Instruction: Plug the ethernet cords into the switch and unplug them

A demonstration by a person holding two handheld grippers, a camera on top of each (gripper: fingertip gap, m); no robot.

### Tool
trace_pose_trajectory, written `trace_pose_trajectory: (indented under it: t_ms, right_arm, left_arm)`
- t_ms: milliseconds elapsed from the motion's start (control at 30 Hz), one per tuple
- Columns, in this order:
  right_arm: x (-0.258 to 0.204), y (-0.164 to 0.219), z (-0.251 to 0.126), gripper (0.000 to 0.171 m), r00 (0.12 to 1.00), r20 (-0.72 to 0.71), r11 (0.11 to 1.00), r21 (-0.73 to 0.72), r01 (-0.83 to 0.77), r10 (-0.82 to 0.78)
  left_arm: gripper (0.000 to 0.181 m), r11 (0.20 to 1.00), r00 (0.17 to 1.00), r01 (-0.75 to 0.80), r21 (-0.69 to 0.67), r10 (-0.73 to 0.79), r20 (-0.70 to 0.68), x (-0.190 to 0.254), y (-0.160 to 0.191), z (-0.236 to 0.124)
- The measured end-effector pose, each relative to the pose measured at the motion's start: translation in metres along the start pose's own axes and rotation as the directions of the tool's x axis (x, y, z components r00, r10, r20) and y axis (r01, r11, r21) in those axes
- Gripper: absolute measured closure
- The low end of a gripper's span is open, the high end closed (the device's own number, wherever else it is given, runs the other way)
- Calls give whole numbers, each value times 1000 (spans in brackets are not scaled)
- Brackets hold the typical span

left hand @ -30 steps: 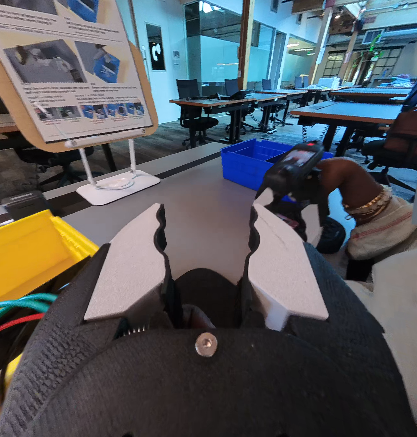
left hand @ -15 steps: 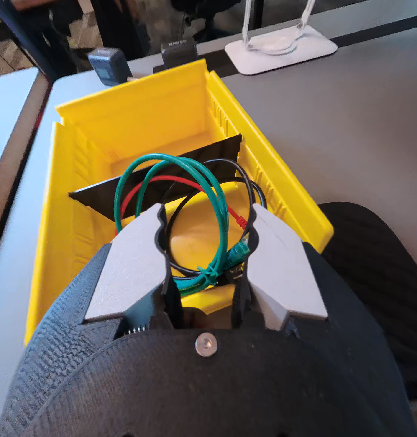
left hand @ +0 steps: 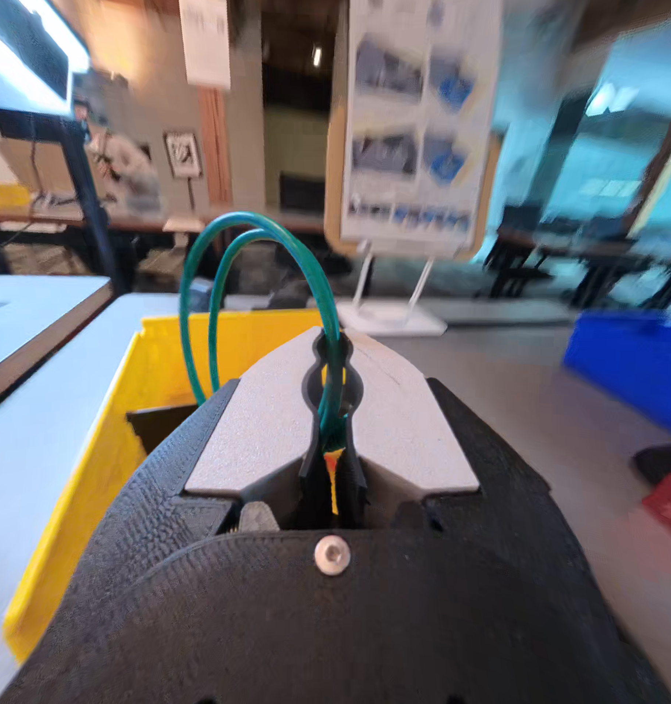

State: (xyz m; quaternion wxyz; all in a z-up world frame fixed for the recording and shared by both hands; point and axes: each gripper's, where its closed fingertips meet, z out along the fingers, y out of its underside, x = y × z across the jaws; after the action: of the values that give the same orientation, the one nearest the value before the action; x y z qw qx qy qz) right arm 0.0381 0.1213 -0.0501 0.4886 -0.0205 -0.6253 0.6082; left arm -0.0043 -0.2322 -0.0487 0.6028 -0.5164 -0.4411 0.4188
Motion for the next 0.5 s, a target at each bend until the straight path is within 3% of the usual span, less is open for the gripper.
trace_pose_trajectory:
  t_ms: [100, 200, 300, 433, 500]
  right_arm:
    - [-3, -3, 2, 26, 1000, 8, 1000, 9, -10, 10]
    - [-7, -10, 5, 32, 1000, 7, 1000, 19, 20, -20]
    - [-22, -26, 13, 54, 998, 46, 997, 66, 36, -39]
    - [-68, -52, 32, 100, 979, 199, 990, 141, 18, -46]
    - [-94, -61, 42, 108, 960, 266, 986, 159, 44, -86]
  left_arm:
    - [176, 961, 976, 196, 193, -172, -134, 7, -36, -17]
    - [175, 854, 873, 450, 261, -360, -328, 18, -57, -29]
    - [175, 779, 743, 598, 186, -453, -493, 45, -63, -29]
    - [175, 773, 611, 634, 23, -482, -628, 104, -57, -20]
    - [176, 719, 464, 691, -73, -520, -717, 131, -60, -24]
